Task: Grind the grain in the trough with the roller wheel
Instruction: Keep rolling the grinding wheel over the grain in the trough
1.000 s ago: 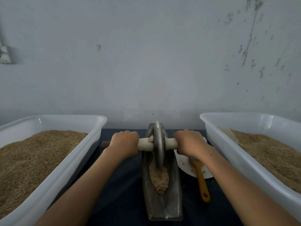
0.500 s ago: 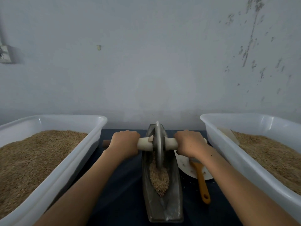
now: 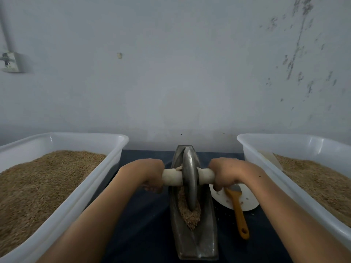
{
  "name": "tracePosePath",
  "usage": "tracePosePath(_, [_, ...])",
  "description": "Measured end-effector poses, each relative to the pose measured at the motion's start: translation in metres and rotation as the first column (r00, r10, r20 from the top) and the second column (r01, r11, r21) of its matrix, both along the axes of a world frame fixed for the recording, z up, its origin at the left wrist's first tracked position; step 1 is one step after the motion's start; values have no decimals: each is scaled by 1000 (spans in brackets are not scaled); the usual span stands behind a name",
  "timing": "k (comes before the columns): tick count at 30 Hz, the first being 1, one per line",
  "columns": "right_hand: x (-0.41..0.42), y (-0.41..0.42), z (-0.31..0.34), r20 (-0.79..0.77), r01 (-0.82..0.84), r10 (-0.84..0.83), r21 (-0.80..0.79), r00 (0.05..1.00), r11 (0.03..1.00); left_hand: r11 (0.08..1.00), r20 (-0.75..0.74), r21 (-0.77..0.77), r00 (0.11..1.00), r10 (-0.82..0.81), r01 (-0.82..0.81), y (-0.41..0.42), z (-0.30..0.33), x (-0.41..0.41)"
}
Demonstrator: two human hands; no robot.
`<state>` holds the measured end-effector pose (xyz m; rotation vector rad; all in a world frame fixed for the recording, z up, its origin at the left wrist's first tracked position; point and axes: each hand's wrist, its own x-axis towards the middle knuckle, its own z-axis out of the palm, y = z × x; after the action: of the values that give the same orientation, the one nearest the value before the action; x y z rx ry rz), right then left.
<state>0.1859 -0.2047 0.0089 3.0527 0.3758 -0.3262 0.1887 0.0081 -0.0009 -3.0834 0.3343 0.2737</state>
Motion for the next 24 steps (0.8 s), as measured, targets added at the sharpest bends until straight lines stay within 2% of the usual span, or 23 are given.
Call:
tracePosePath(2, [0, 0, -2, 91, -8, 9, -13, 996, 1000, 997, 187, 70, 982, 10, -24, -3, -3, 2])
tracePosePath(4, [2, 2, -7, 259, -1, 13, -46, 966, 999, 996, 331, 86, 944, 6, -37, -5, -8, 5])
tracePosePath(7, [5, 5, -14, 433, 0, 12, -26, 901, 1000, 998, 380, 63, 925, 4, -30, -5, -11, 8])
tracePosePath(9, [6, 4, -12, 407, -23, 33, -29, 913, 999, 997, 329, 68, 944, 15, -40, -5, -9, 8])
tracePosePath(14, [0, 0, 0, 74, -20, 22, -33, 997, 999, 999, 22, 29, 1000, 22, -23, -2, 0, 3])
tracePosePath(17, [-2, 1, 1, -35, 7, -8, -25, 999, 1000, 999, -99, -30, 995, -18, 15, 1, 1, 2])
tracePosePath(20, [-3, 2, 1, 7, 10, -10, -16, 1000, 1000, 1000, -46, -14, 999, -6, 5, -1, 1, 1])
tracePosePath(24, [1, 3, -5, 214, 5, 4, -38, 977, 999, 995, 261, 80, 965, 30, -52, -6, -4, 2])
